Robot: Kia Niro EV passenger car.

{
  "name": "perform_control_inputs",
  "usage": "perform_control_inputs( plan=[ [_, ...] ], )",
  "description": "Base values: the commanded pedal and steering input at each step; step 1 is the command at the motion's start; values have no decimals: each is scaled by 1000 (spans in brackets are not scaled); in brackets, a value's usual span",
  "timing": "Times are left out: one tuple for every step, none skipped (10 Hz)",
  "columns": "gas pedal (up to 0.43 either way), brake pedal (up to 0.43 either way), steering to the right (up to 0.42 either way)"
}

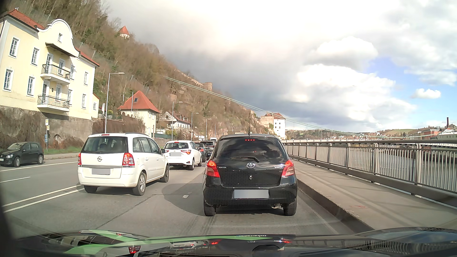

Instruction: Follow the waypoints while adhering to traffic rules and regulations

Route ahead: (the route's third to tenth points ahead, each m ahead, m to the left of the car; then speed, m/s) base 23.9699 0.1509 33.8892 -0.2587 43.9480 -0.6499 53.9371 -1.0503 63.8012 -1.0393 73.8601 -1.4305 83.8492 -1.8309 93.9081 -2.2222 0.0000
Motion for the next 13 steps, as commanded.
perform_control_inputs(
  plan=[
    [0,293,-1],
    [0,293,-1],
    [0,293,-1],
    [0,293,-1],
    [0,293,-1],
    [0,293,-1],
    [0,293,-1],
    [0,293,-1],
    [0,293,-1],
    [0,293,-1],
    [0,293,-1],
    [0,293,-1],
    [0,293,-1]
  ],
)
